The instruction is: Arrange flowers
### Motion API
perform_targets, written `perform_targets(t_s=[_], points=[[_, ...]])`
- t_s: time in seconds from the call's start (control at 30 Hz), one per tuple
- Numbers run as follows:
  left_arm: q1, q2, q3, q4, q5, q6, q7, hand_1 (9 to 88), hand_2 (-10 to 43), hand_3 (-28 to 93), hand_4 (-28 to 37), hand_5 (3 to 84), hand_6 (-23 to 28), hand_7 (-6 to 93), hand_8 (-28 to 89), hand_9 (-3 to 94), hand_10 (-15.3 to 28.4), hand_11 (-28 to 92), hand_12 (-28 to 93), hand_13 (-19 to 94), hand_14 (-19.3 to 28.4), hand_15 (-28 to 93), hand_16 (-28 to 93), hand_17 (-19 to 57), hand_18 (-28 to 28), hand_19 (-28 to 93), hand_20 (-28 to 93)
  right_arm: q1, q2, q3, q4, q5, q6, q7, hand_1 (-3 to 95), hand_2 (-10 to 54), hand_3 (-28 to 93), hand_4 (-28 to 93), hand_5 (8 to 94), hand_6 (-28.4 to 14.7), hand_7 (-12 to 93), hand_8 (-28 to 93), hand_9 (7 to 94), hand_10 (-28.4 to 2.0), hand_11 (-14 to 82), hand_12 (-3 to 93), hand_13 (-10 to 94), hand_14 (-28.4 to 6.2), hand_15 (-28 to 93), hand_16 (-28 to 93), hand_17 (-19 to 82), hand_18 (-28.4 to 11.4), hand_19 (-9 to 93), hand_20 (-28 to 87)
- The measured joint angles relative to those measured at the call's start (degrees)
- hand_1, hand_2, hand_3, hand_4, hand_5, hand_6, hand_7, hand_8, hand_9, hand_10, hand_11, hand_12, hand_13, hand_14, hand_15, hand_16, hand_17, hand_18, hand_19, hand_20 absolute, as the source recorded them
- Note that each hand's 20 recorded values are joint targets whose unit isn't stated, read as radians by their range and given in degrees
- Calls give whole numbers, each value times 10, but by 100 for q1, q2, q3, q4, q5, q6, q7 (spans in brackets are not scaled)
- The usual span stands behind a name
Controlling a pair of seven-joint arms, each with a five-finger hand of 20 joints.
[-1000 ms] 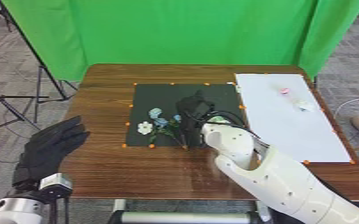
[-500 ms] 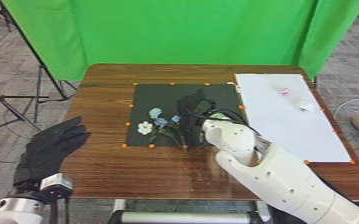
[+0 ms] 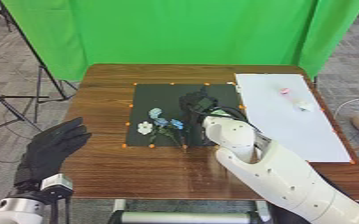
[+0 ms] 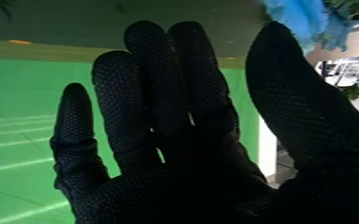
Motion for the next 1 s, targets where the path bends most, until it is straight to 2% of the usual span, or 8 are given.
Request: perform_targets(t_s=[0.2,0.53,0.73,1.0], points=[[16,-8,3,-4,8,1,6,275,54,827,-121,457,138,125,-82,381,225,349,86,277,284,575,-124,-96,214,576,117,143,129,-118,-17,48,-1,117,326,-60,893,-282,632,-26,211,-142,607,-157,399,210,452,-170,776,197,54,-282,681,436],[233,-7,19,-48,-10,64,175,274,54,827,-121,458,138,125,-81,382,225,350,86,276,284,574,-124,-97,214,576,116,493,801,-74,-427,526,107,275,300,-48,889,-283,611,-29,207,-142,586,-172,373,203,438,-182,774,187,52,-276,679,433],[302,-6,28,-78,-13,102,219,274,54,827,-122,458,138,125,-81,381,225,349,86,275,284,574,-124,-96,214,576,115,241,1367,855,-622,852,195,402,288,-41,889,-283,588,-33,199,-140,575,-175,331,191,418,-187,757,170,51,-273,678,429],[309,-6,62,-92,-16,134,255,274,54,827,-122,457,138,126,-81,380,225,348,86,271,283,573,-123,-96,213,576,115,-676,2285,2164,-652,973,230,771,282,-42,888,-283,569,-37,192,-136,561,-176,304,187,412,-188,750,161,53,-268,677,426]])
